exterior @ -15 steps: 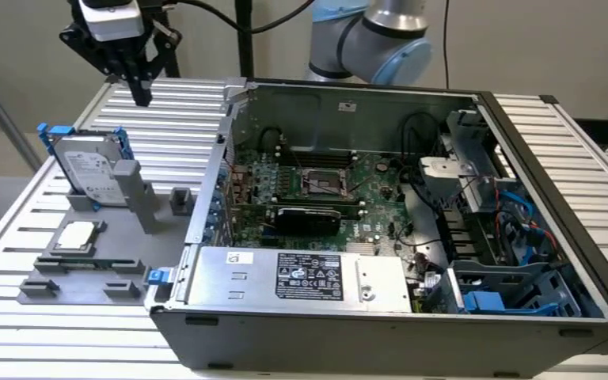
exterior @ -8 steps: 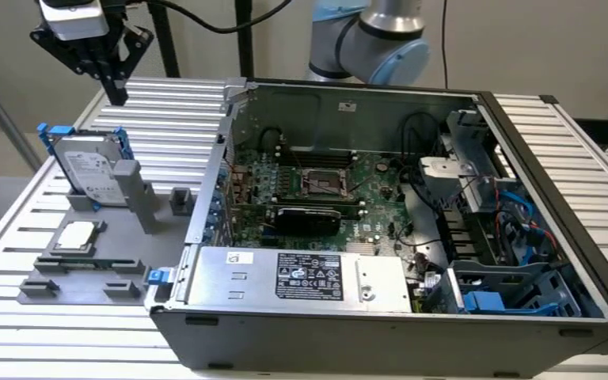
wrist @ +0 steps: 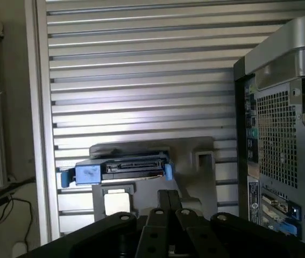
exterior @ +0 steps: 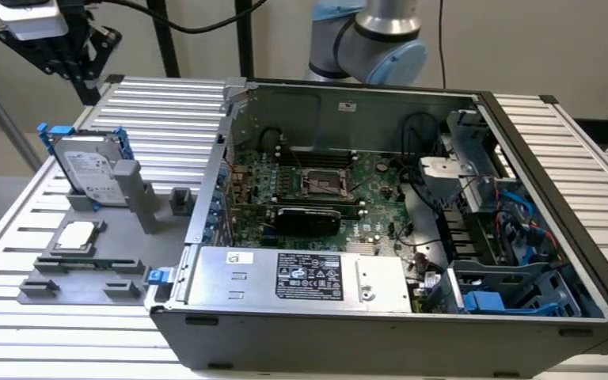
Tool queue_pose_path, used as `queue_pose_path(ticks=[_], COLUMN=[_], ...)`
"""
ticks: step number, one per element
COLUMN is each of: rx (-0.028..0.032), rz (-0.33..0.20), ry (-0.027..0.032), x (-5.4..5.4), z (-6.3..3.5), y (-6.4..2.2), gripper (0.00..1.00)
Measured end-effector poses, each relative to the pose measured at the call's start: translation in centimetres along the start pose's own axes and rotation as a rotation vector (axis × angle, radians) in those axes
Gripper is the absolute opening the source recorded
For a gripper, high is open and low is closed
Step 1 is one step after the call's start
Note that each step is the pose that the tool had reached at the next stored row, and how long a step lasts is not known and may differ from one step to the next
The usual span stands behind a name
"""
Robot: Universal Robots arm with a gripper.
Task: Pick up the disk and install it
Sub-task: 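Reach for the disk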
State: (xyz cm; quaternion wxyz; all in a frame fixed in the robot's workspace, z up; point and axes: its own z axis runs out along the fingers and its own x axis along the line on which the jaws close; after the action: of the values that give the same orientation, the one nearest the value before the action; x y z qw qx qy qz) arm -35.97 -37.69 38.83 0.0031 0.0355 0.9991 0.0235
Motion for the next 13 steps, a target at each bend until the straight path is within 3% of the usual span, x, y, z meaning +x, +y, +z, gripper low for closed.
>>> queue_pose_path(ticks=[13], rx=[0.0003], rz=[-0.002], ry=[0.0001], x=[5.7], z=[1.08], y=[0.25], gripper=[0.00])
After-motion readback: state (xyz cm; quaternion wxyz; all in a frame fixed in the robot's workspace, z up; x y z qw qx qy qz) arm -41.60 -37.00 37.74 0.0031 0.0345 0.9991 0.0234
